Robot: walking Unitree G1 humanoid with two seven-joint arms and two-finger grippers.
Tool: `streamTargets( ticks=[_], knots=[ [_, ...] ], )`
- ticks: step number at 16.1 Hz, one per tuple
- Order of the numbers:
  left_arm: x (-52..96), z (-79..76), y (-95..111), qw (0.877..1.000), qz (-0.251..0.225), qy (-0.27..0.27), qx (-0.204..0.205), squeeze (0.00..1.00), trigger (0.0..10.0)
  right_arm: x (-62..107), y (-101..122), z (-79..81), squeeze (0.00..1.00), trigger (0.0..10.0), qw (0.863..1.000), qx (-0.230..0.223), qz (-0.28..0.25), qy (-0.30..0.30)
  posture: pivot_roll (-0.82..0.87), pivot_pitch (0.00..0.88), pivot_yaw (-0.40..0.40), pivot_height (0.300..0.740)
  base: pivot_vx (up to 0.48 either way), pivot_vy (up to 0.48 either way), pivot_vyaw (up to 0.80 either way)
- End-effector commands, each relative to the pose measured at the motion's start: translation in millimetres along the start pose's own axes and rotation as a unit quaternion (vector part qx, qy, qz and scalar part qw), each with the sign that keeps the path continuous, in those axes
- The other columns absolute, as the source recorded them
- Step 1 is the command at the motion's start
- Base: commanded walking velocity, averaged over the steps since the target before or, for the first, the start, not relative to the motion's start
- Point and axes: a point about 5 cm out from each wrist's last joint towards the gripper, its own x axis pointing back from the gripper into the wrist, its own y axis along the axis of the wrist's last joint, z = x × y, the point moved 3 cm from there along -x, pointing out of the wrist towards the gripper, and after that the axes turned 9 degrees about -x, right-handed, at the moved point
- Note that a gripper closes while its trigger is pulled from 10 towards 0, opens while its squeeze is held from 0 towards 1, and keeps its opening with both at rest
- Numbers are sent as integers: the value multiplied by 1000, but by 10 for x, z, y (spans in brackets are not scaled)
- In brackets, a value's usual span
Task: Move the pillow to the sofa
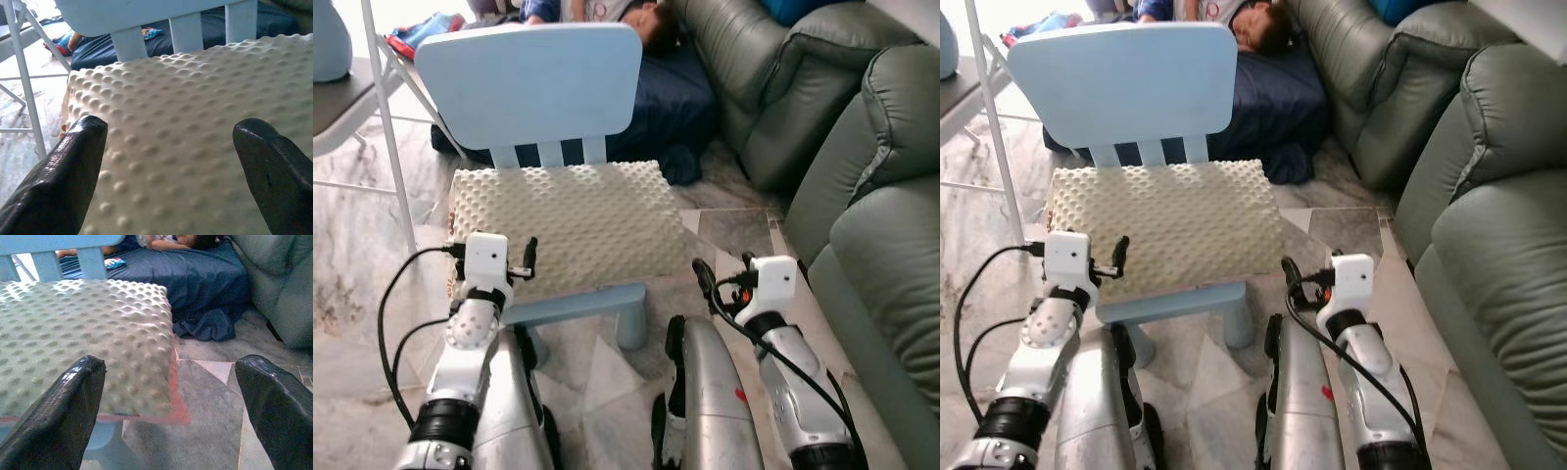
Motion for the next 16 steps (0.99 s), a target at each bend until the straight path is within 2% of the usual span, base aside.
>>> streamTargets(
  ticks=[1,4,6,8,9,11,13,16],
  knots=[
    [-1,64,-26,1000,6,6,-7,0,10000,-15,-21,26,0,10000,1000,-7,7,8,-64,210,-31,488,0,0,0],
    [-80,213,25,1000,1,7,-27,0,10000,-149,9,137,0,10000,999,-20,17,39,-50,292,-50,488,0,0,0],
    [-140,249,51,999,-4,7,-42,0,10000,-275,28,299,0,10000,995,-30,32,84,-38,331,-72,488,0,0,0],
    [-198,303,36,999,6,14,-36,0,10000,-405,134,363,0,10000,995,-26,23,95,-30,361,-85,483,0,0,0],
    [-271,348,97,999,3,16,-39,0,10000,-509,217,377,0,10000,995,-25,12,98,-24,382,-85,473,0,0,0],
    [-338,368,193,999,-7,16,-36,0,10000,-583,282,373,0,10000,995,-27,6,96,-18,389,-83,473,0,0,0],
    [-467,426,427,998,-35,43,-25,0,10000,-703,410,352,0,10000,996,-15,-10,90,-19,401,-84,473,0,0,0],
    [-526,518,584,995,-57,78,-20,0,10000,-770,510,316,0,10000,996,-7,-25,88,-24,419,-92,473,0,0,0]
  ],
)
